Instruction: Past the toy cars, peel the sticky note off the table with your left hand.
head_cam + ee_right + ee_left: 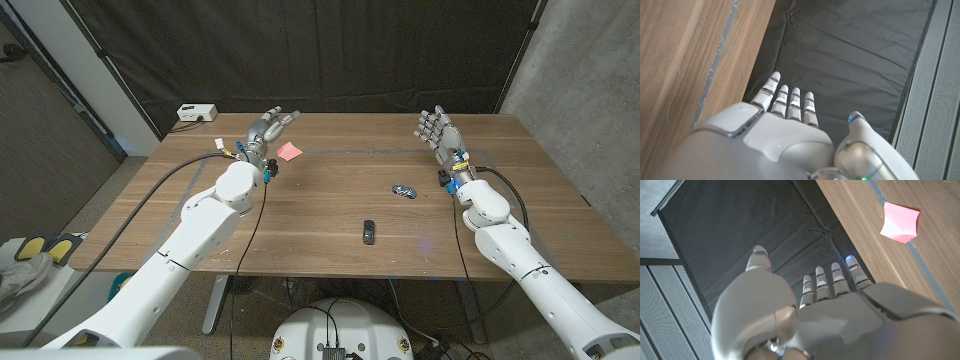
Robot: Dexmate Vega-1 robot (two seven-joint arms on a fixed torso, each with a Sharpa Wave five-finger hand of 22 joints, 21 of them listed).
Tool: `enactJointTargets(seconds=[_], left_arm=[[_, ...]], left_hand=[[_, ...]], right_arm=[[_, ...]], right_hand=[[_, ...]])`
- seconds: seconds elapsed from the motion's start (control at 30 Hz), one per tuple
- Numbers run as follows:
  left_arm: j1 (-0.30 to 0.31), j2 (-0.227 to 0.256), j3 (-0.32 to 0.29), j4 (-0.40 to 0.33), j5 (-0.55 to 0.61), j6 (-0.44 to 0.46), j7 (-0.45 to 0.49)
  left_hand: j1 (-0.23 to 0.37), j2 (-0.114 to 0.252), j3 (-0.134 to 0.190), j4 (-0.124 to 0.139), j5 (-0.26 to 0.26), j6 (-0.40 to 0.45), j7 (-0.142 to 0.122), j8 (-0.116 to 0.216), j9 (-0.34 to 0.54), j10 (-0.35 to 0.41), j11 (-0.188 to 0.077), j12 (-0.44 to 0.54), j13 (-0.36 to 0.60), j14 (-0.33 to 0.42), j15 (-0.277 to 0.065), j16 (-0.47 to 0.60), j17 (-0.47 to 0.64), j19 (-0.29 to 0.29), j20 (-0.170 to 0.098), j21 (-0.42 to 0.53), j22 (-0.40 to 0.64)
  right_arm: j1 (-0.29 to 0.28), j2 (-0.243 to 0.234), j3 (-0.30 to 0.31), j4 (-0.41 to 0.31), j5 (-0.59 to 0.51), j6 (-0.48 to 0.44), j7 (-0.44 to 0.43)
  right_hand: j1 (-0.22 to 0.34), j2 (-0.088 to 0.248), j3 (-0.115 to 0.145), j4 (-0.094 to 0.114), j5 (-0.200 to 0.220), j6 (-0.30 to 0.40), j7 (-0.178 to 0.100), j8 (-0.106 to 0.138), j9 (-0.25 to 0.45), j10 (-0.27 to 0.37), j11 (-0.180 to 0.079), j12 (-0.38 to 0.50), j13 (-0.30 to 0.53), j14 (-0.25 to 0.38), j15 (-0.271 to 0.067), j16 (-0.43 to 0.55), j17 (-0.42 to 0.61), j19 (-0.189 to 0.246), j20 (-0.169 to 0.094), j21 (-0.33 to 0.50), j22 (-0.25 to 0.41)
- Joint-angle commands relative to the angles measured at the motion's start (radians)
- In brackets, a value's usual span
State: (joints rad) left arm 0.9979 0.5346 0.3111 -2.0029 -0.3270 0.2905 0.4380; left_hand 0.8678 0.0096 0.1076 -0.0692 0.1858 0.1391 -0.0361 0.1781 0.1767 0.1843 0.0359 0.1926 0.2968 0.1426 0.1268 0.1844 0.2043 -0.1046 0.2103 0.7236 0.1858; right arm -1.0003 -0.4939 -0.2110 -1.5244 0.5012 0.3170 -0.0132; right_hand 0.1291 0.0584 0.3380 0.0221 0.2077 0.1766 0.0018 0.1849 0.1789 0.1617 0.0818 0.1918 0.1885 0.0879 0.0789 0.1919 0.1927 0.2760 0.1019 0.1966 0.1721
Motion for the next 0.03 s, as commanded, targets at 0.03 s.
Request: enactJointTargets(seconds=[0.03], left_arm=[[0.028,0.026,0.000,-0.052,-0.023,0.035,0.012]], left_hand=[[-0.009,0.002,-0.001,-0.001,0.006,0.011,0.004,0.007,0.003,0.011,0.005,0.007,0.000,0.010,-0.002,0.010,-0.001,-0.001,0.003,-0.006,0.000]], right_arm=[[-0.002,0.000,-0.023,0.003,0.011,0.013,0.030]], right_hand=[[-0.001,0.002,0.004,-0.004,0.006,-0.004,-0.002,0.002,0.005,0.002,0.005,0.001,0.004,-0.004,0.006,0.003,0.002,0.002,-0.003,0.000,0.004]])
